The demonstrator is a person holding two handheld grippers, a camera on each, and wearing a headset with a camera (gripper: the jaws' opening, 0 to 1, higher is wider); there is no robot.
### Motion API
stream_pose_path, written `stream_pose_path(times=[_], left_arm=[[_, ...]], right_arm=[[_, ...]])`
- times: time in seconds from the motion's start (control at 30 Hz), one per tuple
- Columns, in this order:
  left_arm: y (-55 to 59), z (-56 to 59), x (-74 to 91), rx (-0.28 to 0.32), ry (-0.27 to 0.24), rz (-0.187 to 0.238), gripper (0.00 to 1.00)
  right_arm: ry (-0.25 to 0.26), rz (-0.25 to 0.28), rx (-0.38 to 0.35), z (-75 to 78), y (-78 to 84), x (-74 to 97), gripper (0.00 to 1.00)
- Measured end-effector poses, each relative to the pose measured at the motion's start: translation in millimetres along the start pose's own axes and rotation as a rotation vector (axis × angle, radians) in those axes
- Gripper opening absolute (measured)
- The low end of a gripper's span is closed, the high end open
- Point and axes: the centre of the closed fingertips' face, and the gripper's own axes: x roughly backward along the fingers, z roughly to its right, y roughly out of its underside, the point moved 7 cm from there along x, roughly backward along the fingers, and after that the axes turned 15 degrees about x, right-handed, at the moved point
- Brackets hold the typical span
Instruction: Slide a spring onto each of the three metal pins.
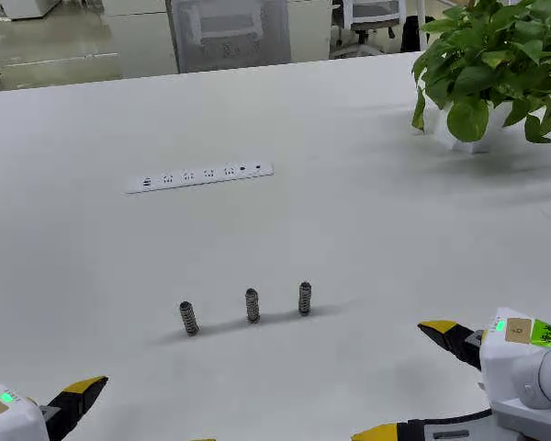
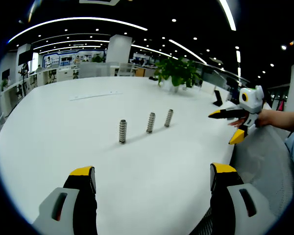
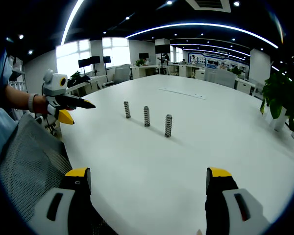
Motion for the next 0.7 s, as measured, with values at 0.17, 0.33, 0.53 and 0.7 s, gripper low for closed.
stream_pose_path(times=[0.17, 0.33, 0.53, 0.7], left_arm=[[0.0, 0.9, 1.4, -0.001, 0.000, -0.005, 0.99], [1.0, -0.1, 2.0, -0.002, -0.001, -0.011, 0.99], [1.5, -3.4, 2.0, -0.001, -0.008, -0.007, 0.99], [1.1, -4.4, 2.1, -0.005, -0.005, -0.010, 0.99]], right_arm=[[0.002, 0.002, -0.001, -0.9, -1.5, 0.4, 0.99], [0.001, 0.004, 0.000, -1.7, -3.1, 1.1, 0.99], [-0.002, 0.002, 0.003, -1.3, -1.4, -0.3, 0.99], [-0.001, -0.001, 0.002, -1.4, -1.6, 0.2, 0.99]])
